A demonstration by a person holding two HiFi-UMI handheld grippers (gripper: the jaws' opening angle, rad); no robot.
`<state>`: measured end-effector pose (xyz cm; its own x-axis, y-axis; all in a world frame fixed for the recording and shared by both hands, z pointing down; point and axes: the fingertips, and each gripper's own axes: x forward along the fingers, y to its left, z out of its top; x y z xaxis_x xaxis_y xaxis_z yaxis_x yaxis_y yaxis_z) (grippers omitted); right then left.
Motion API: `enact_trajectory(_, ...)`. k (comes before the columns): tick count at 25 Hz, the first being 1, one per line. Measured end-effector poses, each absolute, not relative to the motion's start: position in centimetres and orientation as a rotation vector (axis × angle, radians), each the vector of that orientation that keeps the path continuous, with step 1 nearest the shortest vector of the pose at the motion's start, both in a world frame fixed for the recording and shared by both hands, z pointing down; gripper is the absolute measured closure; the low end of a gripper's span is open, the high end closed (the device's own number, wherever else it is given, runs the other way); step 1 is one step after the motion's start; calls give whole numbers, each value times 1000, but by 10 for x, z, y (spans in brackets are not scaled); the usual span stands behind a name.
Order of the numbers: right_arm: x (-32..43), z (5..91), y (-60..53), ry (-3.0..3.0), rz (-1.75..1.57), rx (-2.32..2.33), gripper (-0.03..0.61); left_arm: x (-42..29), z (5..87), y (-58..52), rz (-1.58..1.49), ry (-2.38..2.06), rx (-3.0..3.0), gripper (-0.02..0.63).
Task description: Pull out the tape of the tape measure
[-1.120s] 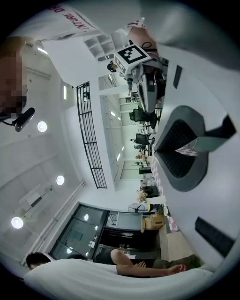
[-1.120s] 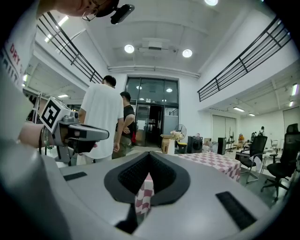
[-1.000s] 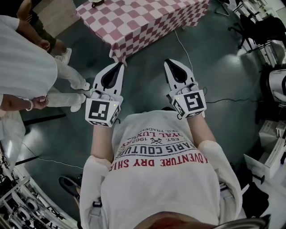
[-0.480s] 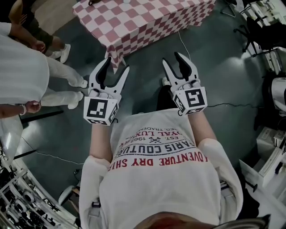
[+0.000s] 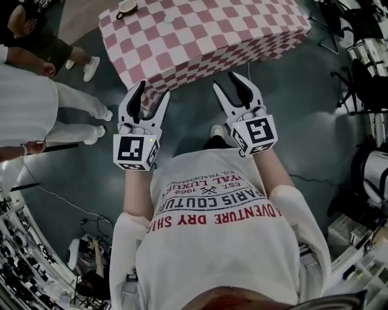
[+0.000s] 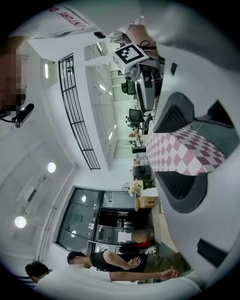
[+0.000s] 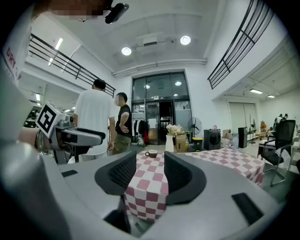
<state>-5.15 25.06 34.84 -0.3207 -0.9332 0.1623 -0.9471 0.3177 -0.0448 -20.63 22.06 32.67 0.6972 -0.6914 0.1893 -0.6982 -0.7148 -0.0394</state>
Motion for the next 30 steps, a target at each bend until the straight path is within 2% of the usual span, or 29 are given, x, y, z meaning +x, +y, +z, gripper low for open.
enact_trajectory(6,9,353,203,-2518,204,1634,387,-142,336,182,291,-1265,2789,348)
enact_trajectory(12,38,368,160,-2541,265,1557,387,-123,358,143,378,-1343,2674,348)
enact_trajectory(25,34,411,-2,-2518,342,1412,387,-115,422,-15,474,-1341,2518,348)
enact_trajectory(30,7,434,-55,-2478,399,1342,387,-131,465,-66,545,-1285,2436,348)
